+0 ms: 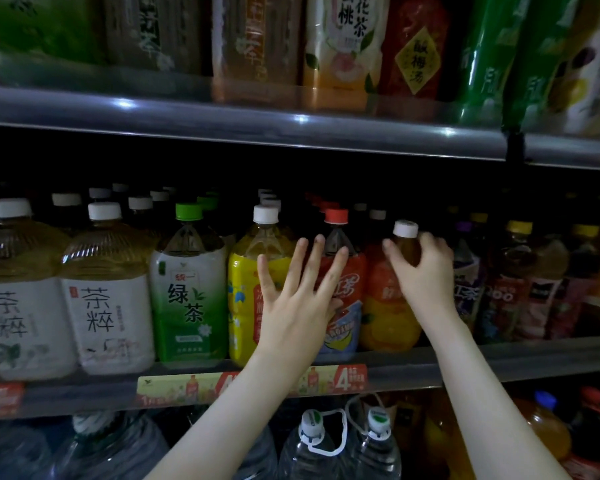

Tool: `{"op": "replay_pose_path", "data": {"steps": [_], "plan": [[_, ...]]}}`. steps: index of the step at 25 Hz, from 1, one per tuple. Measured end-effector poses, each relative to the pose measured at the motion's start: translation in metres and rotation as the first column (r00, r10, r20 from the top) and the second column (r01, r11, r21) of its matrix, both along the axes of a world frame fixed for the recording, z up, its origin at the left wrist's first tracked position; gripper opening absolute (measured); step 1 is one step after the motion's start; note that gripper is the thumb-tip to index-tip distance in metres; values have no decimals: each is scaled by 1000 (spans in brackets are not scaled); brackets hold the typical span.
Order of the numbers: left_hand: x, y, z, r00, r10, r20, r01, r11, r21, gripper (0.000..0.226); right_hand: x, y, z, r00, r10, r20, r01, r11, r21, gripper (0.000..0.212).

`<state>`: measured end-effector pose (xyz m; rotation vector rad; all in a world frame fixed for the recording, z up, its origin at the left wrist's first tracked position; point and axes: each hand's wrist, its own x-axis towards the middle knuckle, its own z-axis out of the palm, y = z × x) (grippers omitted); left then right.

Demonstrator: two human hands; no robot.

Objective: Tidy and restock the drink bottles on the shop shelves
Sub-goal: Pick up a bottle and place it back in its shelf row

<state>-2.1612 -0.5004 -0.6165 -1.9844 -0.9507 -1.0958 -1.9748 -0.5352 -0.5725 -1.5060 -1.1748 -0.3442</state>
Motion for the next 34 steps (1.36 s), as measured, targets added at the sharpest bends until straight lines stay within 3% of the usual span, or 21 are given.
{"op": "replay_pose_path", "data": {"steps": [4,8,10,14,17,19,21,22,24,26,30,34], "plan": [[-3,3,-3,1000,23,13,-23,999,28,60,-7,-41,-20,997,63,-50,-46,956,291,45],[-2,4,-10,999,21,36,-22,999,47,59,-7,-52,-36,974,68,-214,21,921,389,37],[0,5,-12,999,24,39,-26,998,49,59,-5,-45,-26,985,56,-165,1,946,325,44],[-6,0,-6,1000,-5,23,4,999,38,59,-4,3,4,998,-27,-61,24,998,-55,44],[-33,-5,3,1000,-18,9,17,996,85,55,-24,13,3,977,-200,-77,179,960,-216,56],[-67,-4,8,998,3,59,-10,993,115,53,-65,1,-1,968,-252,-17,250,967,-53,66],[-111,1,9,993,62,101,-74,991,115,53,-130,-8,2,984,-120,129,97,981,170,69],[-135,6,8,989,100,106,-111,988,104,54,-165,-8,2,970,-53,237,3,979,206,69],[-188,20,3,976,198,94,-204,977,63,58,-224,3,-5,900,41,435,-123,979,162,67],[-248,37,-4,954,293,71,-294,956,7,60,-274,22,-16,845,109,524,-170,983,69,65],[-353,66,-22,943,331,32,-328,942,-73,70,-345,53,-34,843,57,535,-56,998,-19,62],[-424,87,-31,919,330,218,-290,937,-195,80,-424,68,-29,811,40,584,-88,995,54,63]]}}
